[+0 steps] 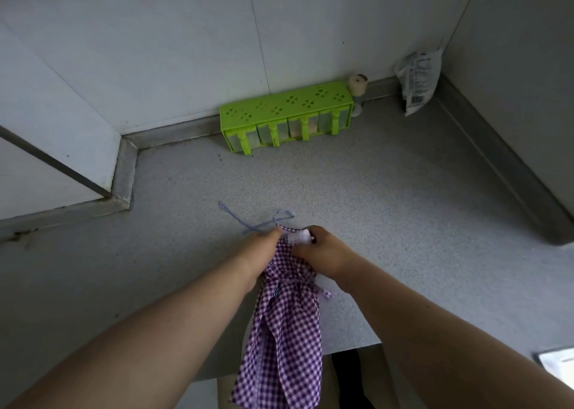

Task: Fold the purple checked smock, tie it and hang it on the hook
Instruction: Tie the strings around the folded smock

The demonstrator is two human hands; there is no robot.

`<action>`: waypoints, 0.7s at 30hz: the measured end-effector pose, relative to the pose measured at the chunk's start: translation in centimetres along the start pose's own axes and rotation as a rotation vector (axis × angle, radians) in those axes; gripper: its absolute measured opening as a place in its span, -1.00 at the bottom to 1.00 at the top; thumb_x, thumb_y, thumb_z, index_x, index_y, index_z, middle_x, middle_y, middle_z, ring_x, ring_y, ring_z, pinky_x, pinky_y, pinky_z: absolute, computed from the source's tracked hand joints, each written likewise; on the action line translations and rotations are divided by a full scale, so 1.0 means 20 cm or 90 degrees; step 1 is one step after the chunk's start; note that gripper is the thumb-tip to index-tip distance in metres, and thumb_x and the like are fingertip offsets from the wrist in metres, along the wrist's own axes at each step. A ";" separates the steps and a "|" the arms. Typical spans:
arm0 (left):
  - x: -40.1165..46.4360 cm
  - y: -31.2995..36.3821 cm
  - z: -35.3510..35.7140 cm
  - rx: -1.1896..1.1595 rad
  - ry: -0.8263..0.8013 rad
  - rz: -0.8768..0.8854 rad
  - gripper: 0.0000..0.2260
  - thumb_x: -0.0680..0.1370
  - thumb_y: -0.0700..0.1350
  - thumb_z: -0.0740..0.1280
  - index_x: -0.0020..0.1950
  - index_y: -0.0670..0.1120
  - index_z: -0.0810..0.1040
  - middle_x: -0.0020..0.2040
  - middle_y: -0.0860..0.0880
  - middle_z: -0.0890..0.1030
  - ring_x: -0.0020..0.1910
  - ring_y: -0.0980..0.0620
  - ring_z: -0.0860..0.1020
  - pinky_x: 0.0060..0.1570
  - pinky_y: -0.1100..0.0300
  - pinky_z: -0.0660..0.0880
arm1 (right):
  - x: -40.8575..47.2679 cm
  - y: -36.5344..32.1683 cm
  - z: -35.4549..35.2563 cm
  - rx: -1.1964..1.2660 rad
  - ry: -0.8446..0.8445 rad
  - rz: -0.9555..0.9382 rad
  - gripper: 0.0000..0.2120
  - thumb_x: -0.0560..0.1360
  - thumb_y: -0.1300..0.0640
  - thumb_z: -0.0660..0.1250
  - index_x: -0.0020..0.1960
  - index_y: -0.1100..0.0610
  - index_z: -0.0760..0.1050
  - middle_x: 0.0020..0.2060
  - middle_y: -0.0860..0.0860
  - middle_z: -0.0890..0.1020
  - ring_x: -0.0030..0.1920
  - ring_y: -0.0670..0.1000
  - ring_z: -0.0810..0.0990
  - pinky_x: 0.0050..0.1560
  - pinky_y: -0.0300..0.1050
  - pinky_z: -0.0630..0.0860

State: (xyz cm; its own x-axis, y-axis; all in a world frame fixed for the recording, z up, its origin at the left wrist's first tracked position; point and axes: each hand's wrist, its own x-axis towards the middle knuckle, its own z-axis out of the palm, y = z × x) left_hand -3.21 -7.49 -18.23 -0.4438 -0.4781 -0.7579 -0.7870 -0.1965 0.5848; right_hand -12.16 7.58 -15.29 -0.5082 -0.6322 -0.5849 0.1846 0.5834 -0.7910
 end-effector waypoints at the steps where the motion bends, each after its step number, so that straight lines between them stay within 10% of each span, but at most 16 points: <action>1: -0.04 0.03 0.00 -0.018 -0.009 0.004 -0.57 0.58 0.28 0.25 0.09 0.00 0.74 -0.06 -0.05 0.78 -0.01 -0.09 0.75 0.15 -0.10 0.65 | -0.02 -0.02 0.01 0.015 -0.005 -0.004 -0.81 0.51 -0.02 0.40 0.08 0.00 0.54 -0.01 0.06 0.69 0.01 0.04 0.68 0.07 0.07 0.65; 5: -0.10 0.08 0.01 -0.071 0.011 0.070 -0.71 0.72 -0.05 0.21 0.10 -0.06 0.74 -0.05 -0.11 0.78 -0.01 -0.13 0.75 0.18 -0.16 0.65 | -0.10 -0.14 0.01 0.120 -0.059 0.022 -0.77 0.56 -0.10 0.38 0.06 0.04 0.58 -0.08 0.03 0.71 -0.12 -0.04 0.72 -0.17 -0.15 0.60; 10: -0.19 0.12 -0.03 -0.112 0.044 0.140 -0.70 0.65 0.06 0.22 -0.02 0.01 0.73 -0.03 -0.10 0.77 0.04 -0.15 0.74 0.23 -0.20 0.62 | -0.16 -0.25 0.01 0.144 -0.098 0.117 -0.48 0.53 -0.38 0.21 0.17 0.01 0.61 0.01 0.06 0.75 0.07 0.10 0.71 0.11 0.05 0.65; 21: -0.51 0.34 -0.28 -0.178 -0.023 0.274 -0.72 0.55 0.11 0.35 0.13 0.06 0.77 0.15 -0.03 0.75 0.22 -0.05 0.69 0.40 -0.14 0.51 | -0.35 -0.59 0.09 0.086 -0.061 -0.078 -0.86 0.61 -0.06 0.30 0.13 -0.13 0.59 -0.01 0.05 0.74 0.01 0.13 0.73 0.00 0.11 0.68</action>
State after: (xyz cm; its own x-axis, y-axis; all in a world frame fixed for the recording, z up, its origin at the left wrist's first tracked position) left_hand -1.69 -8.80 -4.90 -0.7205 -0.5376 -0.4380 -0.3870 -0.2125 0.8973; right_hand -9.19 4.16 -2.22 -0.4529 -0.7431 -0.4926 0.2410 0.4299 -0.8701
